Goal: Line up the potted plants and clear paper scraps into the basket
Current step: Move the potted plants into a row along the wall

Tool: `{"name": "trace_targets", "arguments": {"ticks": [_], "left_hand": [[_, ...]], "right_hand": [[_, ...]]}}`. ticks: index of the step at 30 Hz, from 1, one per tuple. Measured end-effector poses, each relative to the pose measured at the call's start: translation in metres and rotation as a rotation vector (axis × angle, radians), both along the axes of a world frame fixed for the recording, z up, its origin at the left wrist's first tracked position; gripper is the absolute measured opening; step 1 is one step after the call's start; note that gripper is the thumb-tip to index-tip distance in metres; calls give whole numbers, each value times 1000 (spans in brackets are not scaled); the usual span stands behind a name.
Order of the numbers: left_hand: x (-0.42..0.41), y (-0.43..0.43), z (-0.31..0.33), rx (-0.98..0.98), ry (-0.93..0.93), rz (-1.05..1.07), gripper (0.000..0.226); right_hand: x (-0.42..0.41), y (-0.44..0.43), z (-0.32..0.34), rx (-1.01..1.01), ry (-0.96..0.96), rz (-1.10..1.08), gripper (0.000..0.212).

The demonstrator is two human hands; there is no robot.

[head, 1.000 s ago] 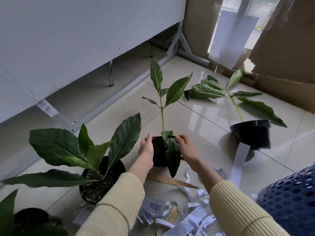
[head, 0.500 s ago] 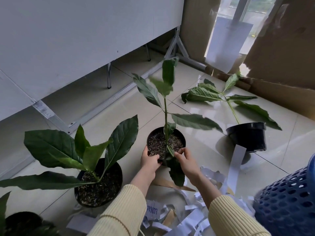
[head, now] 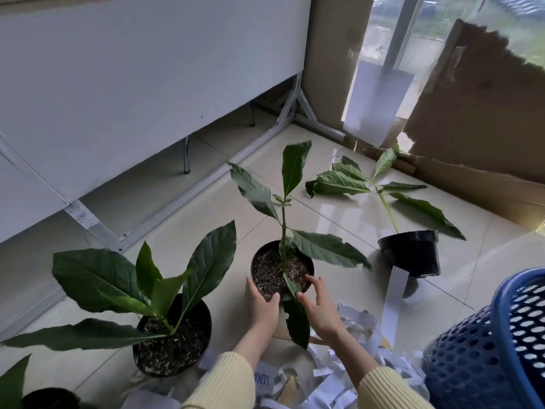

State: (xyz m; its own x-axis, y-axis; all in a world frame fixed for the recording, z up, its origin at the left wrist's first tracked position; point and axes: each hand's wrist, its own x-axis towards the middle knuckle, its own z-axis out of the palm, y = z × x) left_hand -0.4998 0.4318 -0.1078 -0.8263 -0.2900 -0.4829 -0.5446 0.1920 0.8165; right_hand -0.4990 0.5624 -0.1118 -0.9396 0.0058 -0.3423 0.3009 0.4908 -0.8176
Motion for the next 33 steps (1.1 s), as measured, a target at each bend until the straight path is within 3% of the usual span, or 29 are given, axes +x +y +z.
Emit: {"name": "trace_targets", "arguments": {"ticks": [4, 10, 33], "left_hand": [[19, 5, 29, -247, 103, -254, 86], [44, 16, 70, -364, 247, -399, 82], [251, 63, 221, -681, 419, -425, 67]], "right_hand": [[9, 2, 34, 24, 50, -83, 47], [33, 5, 74, 34, 134, -140, 49], [246, 85, 231, -8, 240, -94, 49]]}}
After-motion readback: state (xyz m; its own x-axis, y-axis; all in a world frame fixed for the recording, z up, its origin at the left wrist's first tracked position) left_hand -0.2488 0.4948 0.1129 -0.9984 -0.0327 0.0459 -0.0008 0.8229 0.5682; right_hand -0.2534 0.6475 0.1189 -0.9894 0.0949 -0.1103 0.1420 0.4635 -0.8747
